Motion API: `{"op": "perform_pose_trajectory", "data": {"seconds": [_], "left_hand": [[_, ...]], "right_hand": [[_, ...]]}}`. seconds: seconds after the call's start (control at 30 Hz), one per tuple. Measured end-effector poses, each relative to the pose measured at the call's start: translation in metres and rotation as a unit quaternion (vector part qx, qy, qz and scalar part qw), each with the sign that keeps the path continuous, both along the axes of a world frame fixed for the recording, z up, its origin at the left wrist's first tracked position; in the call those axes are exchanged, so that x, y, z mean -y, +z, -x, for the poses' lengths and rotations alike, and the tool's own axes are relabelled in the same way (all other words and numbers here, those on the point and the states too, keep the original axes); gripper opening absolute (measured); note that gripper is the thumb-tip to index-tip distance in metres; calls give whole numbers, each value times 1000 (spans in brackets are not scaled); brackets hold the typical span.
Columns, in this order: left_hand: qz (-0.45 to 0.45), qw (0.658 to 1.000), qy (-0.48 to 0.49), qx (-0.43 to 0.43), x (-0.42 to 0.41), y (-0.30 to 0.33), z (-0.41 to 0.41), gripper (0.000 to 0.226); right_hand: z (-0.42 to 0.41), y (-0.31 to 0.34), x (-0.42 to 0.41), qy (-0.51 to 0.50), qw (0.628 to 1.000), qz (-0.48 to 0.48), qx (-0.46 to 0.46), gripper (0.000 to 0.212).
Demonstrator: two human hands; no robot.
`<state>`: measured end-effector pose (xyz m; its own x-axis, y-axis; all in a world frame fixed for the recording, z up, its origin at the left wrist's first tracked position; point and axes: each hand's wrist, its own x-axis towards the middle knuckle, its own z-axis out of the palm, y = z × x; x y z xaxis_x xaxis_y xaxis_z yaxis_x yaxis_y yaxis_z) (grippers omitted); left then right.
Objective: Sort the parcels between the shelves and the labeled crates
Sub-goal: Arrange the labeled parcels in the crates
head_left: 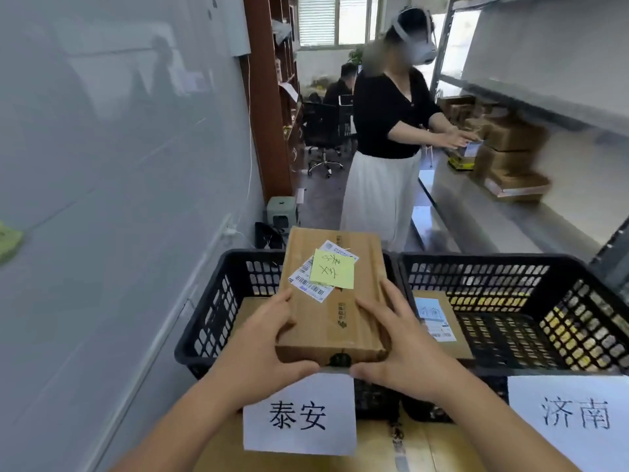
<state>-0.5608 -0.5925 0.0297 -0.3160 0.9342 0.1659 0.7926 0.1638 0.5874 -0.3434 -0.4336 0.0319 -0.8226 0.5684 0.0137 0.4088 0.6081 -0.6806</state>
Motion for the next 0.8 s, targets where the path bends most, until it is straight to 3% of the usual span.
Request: {"op": "perform_pose_trajectory", "data": {"seconds": [0.2, 0.27, 0.33, 0.4, 0.6, 0.8], "left_hand": [[-23, 998, 49, 39, -1, -17, 45, 30], [14, 996, 59, 65, -4, -22, 56, 36], [62, 992, 64, 87, -6, -25, 69, 73], [105, 989, 61, 86, -11, -26, 81, 97], [145, 986, 64, 54, -29, -34, 115, 96], [211, 975, 49, 58, -45, -61, 138, 111]], "right_hand": [[58, -20, -7, -36, 997, 49, -44, 65], [72, -24, -16, -47, 996, 70, -9, 86], [85, -27, -26, -51, 993, 99, 31, 114], [99, -32, -38, -29, 993, 103, 48, 125], [145, -52, -71, 54, 991, 102, 63, 124], [177, -88, -85, 129, 981, 86, 119, 127]]}}
